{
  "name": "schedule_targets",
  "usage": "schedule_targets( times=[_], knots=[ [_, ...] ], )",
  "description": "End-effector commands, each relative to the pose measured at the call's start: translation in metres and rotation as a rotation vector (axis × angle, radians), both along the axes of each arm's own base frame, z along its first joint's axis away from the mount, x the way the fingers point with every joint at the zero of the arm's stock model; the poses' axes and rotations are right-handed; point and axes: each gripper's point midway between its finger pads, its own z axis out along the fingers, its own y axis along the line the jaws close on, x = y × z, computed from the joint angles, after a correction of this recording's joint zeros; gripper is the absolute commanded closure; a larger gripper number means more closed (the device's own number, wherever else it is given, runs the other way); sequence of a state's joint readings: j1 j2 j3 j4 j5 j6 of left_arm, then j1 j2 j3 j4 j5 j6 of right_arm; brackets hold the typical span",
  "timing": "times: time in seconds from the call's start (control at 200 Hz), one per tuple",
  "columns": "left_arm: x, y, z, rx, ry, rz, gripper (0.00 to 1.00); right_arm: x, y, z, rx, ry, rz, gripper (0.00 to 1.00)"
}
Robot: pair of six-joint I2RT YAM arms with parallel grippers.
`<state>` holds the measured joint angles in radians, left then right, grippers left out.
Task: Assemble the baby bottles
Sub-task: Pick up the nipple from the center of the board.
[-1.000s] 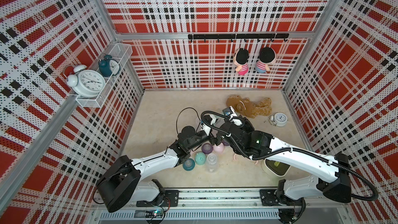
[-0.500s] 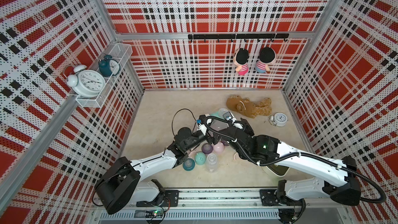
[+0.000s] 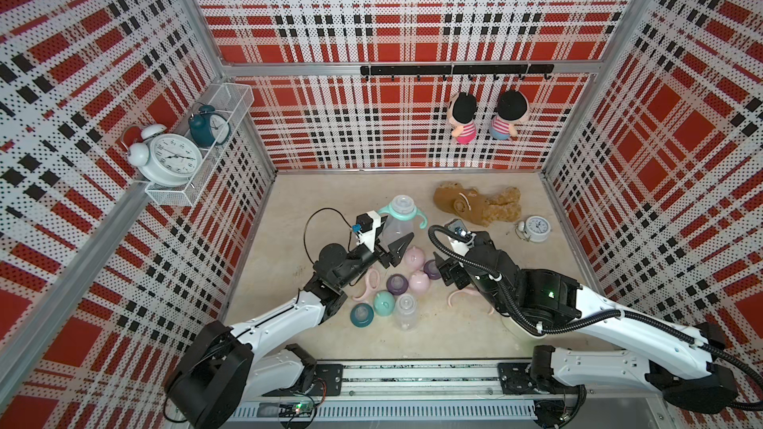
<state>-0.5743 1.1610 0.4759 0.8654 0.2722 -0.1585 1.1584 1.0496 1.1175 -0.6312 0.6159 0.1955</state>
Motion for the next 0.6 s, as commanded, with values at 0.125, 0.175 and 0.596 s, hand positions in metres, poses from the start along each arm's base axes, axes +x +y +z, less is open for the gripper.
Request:
schedule_targets(
  times=[0.125,0.175,0.596],
  knots=[
    [0.019,0.039,0.017,-0.05,-0.007,0.103,1.0,-0.055,0.044,-0.012,0.102,0.176,0.384,0.12],
    [0.024,0.046,0.019,-0.056,-0.003,0.125,1.0,-0.062,0.052,-0.02,0.094,0.217,0.425,0.12],
    [0.064,0.094,0.042,-0.121,0.035,0.27,1.0,-0.079,0.124,-0.08,-0.096,0.279,0.572,0.12]
  ],
)
